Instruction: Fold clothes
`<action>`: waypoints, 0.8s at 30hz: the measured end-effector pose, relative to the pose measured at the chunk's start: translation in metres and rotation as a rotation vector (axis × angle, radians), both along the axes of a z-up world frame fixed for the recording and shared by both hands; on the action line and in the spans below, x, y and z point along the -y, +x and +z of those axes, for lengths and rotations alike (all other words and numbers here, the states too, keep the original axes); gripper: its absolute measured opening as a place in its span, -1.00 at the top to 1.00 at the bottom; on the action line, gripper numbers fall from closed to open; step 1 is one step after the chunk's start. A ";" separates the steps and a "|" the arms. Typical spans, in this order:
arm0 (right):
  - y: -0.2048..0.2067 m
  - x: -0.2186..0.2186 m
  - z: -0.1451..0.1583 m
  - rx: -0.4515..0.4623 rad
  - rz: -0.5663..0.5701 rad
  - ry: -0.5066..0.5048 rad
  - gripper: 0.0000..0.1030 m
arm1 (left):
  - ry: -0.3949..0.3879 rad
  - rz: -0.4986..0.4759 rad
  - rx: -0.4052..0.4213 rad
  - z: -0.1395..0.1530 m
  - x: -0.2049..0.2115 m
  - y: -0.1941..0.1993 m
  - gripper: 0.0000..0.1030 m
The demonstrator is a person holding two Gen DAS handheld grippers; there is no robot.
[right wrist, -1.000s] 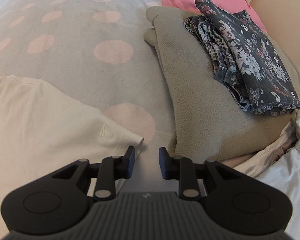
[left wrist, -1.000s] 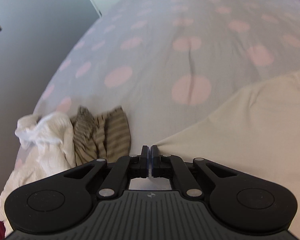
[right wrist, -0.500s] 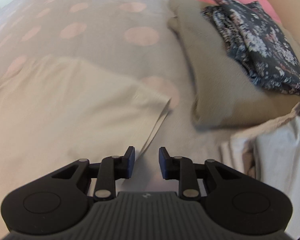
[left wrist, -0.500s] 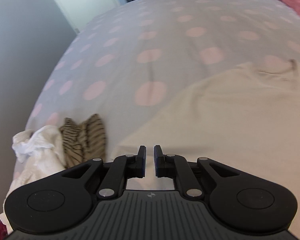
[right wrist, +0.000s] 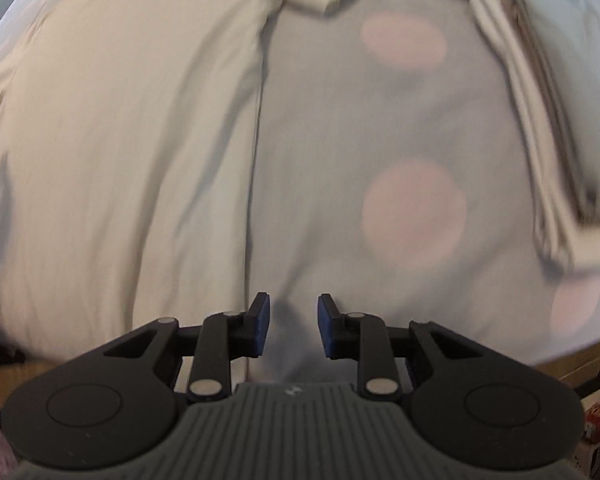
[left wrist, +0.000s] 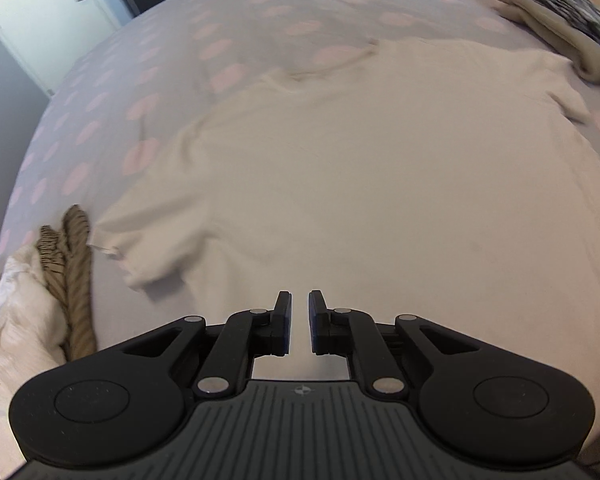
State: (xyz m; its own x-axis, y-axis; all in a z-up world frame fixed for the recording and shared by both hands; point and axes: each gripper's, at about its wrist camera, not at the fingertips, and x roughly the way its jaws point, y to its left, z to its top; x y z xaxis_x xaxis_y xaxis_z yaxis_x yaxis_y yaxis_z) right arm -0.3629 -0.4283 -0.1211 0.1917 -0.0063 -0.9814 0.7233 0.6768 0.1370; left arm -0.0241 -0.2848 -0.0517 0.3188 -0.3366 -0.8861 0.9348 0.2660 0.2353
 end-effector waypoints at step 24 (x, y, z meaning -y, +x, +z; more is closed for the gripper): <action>-0.009 -0.064 -0.003 -0.036 0.301 0.099 0.97 | 0.121 -0.094 0.031 -0.037 -0.045 -0.089 0.75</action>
